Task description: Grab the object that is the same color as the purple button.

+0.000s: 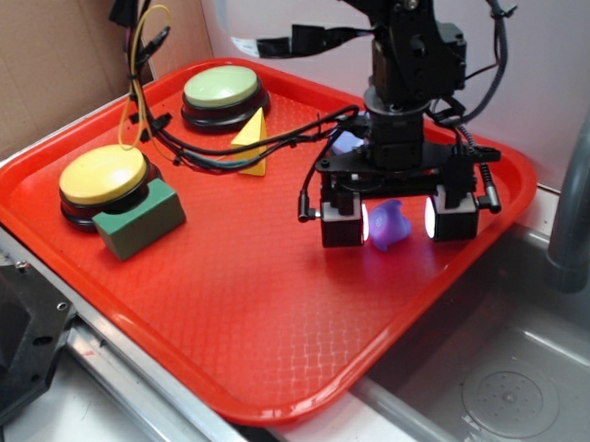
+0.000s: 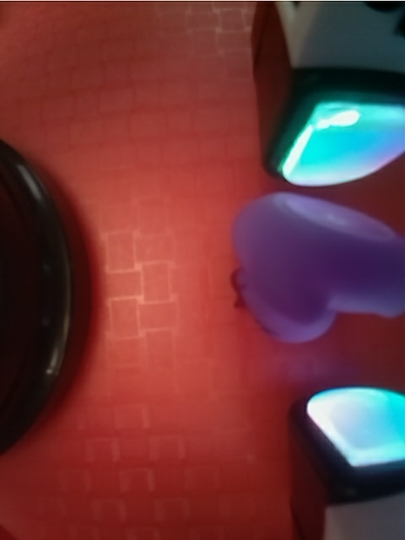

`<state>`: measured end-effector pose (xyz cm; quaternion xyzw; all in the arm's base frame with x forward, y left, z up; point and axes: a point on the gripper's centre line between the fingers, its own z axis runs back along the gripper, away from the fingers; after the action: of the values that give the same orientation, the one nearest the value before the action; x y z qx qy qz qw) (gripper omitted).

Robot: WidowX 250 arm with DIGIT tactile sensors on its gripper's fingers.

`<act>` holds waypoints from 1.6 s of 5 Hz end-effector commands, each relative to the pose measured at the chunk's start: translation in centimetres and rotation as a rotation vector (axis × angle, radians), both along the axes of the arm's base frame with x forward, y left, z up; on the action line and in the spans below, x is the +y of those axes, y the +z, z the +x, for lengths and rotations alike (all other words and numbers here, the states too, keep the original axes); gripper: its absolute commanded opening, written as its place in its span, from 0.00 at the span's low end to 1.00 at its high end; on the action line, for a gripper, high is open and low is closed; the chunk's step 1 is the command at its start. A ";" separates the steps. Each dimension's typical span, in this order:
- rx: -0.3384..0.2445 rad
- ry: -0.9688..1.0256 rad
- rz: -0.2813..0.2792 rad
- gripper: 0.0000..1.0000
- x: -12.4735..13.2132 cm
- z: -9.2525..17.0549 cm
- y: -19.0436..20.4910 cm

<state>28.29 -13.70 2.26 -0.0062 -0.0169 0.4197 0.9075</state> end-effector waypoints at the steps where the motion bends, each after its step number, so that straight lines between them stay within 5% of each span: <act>1: -0.049 0.003 0.008 0.00 0.4 1.2 2.0; 2: -0.061 -0.054 0.018 0.00 0.9 0.9 3.4; 6: 0.079 -0.509 0.003 0.00 6.0 -2.6 12.2; 8: 0.038 -0.646 0.019 0.00 10.2 -5.0 14.0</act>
<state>22.20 -4.18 15.00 0.0103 0.0225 0.1157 0.9930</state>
